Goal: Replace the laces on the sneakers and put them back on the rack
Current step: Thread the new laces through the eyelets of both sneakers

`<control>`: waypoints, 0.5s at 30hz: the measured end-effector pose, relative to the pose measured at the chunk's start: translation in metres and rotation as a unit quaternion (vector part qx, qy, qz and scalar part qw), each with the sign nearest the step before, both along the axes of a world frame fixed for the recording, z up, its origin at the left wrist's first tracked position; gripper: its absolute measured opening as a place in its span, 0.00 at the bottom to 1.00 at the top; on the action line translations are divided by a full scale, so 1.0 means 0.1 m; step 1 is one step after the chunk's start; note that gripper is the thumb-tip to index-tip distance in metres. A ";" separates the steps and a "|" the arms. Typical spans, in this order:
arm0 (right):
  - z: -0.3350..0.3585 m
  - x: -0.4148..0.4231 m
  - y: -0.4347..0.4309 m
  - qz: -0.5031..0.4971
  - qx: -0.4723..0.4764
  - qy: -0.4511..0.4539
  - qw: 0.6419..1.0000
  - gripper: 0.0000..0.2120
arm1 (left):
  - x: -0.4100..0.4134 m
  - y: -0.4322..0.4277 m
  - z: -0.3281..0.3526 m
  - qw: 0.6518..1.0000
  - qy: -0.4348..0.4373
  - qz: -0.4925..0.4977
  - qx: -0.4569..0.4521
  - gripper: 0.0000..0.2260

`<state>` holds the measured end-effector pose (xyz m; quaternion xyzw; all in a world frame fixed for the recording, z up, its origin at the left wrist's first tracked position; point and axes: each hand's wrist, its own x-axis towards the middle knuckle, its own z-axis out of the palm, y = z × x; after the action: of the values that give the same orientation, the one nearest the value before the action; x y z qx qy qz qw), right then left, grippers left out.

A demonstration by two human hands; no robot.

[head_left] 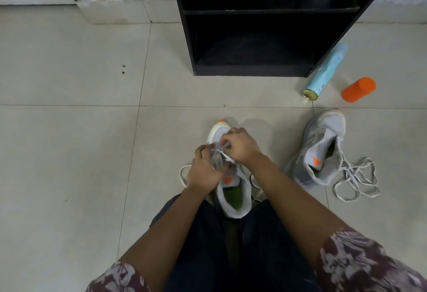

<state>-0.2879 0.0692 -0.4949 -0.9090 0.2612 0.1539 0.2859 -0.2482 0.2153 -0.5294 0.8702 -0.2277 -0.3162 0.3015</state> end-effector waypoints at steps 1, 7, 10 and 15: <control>-0.02 0.03 0.00 0.018 -0.005 0.005 1.000 0.09 | -0.01 0.00 -0.01 1.000 -0.008 0.002 -0.007 0.29; -0.04 0.03 -0.02 0.063 -0.041 -0.009 0.997 0.08 | -0.01 -0.04 -0.03 0.999 -0.029 0.017 -0.007 0.25; -0.08 0.01 -0.01 0.078 -0.063 -0.011 0.995 0.09 | -0.04 -0.04 -0.03 0.999 -0.041 0.023 -0.017 0.22; -0.16 -0.04 -0.04 0.005 0.004 -0.037 0.999 0.07 | -0.02 0.00 -0.06 0.998 -0.045 0.021 -0.029 0.20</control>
<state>-0.2922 0.0650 -0.5106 -0.9142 0.2455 0.1225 0.2983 -0.2505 0.2150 -0.5353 0.8790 -0.2318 -0.2636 0.3226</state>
